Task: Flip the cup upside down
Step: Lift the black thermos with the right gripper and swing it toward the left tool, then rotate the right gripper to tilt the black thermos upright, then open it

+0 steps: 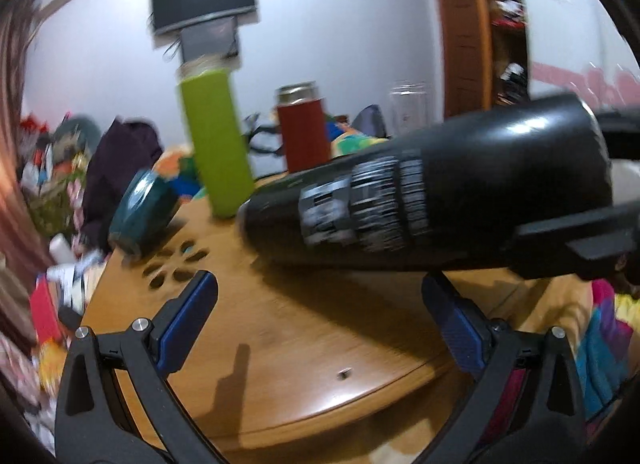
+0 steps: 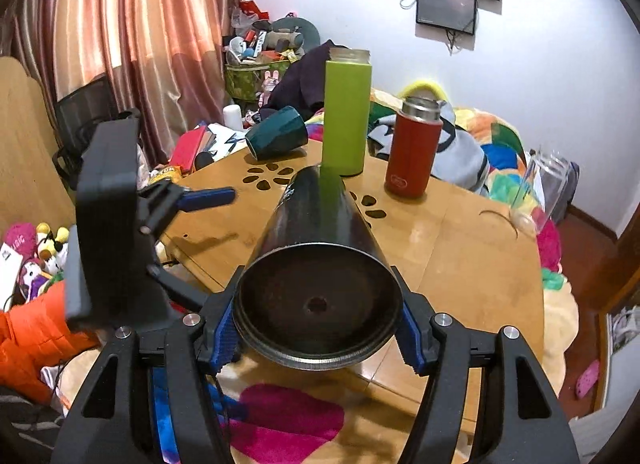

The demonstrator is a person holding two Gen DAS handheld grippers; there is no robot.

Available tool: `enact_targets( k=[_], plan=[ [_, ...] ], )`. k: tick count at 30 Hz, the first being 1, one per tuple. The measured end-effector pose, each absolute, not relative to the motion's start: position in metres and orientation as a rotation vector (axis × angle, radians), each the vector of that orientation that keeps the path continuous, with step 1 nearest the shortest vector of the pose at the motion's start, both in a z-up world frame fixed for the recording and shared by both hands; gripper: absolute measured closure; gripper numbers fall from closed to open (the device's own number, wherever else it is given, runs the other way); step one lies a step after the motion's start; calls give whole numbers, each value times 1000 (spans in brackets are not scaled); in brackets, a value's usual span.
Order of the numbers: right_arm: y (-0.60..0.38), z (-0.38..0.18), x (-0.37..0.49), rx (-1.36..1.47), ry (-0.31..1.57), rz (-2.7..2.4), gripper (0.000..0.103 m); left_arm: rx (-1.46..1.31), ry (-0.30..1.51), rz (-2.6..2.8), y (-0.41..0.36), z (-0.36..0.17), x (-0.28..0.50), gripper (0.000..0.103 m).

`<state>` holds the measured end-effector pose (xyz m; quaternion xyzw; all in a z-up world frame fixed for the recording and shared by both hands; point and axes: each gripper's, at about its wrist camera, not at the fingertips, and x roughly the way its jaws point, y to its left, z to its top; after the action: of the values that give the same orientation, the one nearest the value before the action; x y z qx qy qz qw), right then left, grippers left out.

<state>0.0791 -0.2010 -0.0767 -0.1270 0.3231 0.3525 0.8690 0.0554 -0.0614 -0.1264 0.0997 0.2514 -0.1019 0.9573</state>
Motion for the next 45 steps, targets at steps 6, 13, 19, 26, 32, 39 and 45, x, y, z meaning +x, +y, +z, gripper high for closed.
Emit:
enact_targets(
  k=[6,13,19,26,32,39,45],
  plan=[
    [-201,-72,71,-305,666,756,42,308,385,-212,-87,-122,50,0],
    [-206,-68,59,-337,650,784,39,329,335,-236,-95,-121,52,0],
    [-223,-65,55,-299,670,825,38,342,315,-206,-97,-121,50,6],
    [-241,-55,51,-238,627,840,36,326,250,-185,-94,-114,41,22],
    [-242,-52,52,-225,601,829,36,286,211,-185,-86,-102,35,37],
    [-249,-52,62,-190,595,774,36,226,276,-217,-75,-86,43,39],
    [-252,-51,71,-162,573,736,36,255,331,-223,-71,-68,48,39]
  ],
)
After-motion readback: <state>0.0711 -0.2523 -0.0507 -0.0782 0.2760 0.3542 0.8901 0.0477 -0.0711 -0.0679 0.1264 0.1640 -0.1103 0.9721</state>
